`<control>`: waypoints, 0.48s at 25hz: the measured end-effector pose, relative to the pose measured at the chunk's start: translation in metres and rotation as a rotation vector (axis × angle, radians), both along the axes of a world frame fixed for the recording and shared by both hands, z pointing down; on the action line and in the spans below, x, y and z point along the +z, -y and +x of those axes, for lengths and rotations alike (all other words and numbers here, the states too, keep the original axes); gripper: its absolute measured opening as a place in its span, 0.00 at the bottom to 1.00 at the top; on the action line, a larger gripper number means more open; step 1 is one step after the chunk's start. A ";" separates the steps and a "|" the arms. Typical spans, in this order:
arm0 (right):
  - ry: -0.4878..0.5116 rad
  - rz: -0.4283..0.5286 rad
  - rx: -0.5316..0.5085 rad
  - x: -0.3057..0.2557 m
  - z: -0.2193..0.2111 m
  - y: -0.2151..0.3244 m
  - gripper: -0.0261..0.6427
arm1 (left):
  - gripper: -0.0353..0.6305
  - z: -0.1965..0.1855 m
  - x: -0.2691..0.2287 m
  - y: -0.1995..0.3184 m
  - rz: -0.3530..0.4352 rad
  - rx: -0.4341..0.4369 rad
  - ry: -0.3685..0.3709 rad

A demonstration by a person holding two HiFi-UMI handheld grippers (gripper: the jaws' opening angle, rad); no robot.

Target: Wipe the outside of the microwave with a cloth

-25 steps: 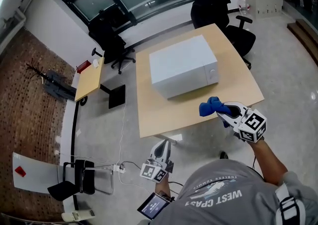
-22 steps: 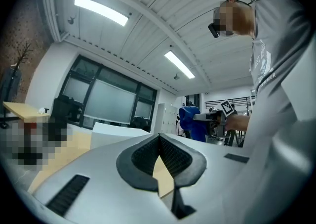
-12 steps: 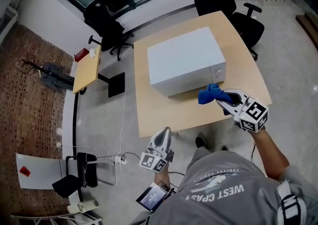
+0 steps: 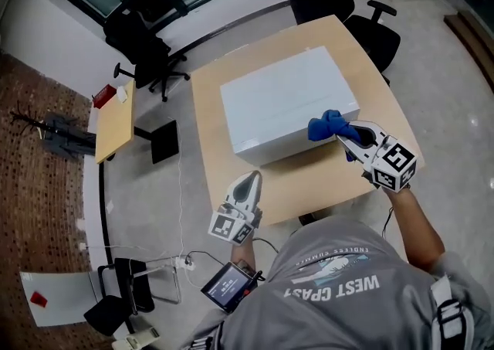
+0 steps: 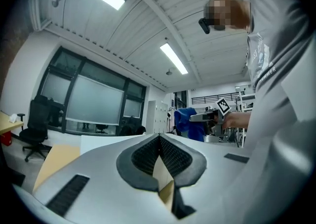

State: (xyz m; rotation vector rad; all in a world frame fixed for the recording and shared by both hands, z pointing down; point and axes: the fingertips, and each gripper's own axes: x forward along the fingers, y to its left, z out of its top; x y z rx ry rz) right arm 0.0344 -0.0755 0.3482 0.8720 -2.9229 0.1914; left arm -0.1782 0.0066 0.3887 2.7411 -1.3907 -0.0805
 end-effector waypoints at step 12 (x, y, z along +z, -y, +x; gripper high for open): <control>-0.240 0.195 -0.190 -0.011 -0.209 0.126 0.15 | 0.09 -0.066 0.026 0.054 -0.038 0.059 -0.009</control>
